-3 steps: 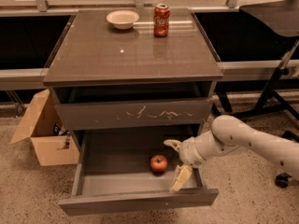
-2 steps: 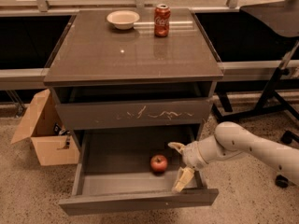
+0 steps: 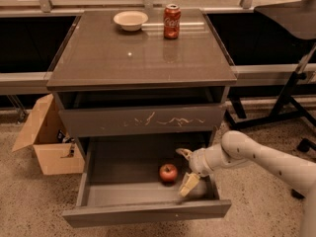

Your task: Pick apple from middle drawer and place on counter

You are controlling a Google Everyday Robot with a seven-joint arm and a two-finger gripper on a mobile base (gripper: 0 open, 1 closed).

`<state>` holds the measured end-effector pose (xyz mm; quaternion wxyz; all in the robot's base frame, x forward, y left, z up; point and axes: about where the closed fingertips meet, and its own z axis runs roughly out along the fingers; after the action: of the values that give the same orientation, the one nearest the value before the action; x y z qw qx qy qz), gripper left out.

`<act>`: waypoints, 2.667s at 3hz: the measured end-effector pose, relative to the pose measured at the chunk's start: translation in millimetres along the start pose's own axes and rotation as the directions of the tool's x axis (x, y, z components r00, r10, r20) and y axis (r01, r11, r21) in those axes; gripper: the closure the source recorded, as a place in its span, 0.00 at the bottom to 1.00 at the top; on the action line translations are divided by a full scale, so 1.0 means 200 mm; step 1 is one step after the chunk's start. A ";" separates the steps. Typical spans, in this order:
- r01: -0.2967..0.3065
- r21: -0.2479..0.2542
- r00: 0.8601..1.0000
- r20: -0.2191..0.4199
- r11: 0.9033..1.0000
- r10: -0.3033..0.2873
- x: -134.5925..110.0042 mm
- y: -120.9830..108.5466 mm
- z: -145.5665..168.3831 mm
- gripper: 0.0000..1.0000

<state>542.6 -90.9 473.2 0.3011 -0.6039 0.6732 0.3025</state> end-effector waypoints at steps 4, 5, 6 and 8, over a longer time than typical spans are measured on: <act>-0.035 -0.010 0.999 0.010 0.999 0.035 0.22 -0.28 0.31 0.00; -0.040 -0.022 0.999 0.005 0.999 0.040 0.25 -0.31 0.36 0.12; -0.039 -0.039 0.999 -0.003 0.998 0.039 0.26 -0.33 0.41 0.35; 0.079 -0.071 0.996 0.032 0.994 -0.077 0.09 -0.19 0.34 0.81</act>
Offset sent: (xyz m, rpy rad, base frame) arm 0.0542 0.0090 -0.0609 0.0150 -0.0009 -0.0333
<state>581.3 -53.5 415.6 0.3006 -0.6357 0.6332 0.3235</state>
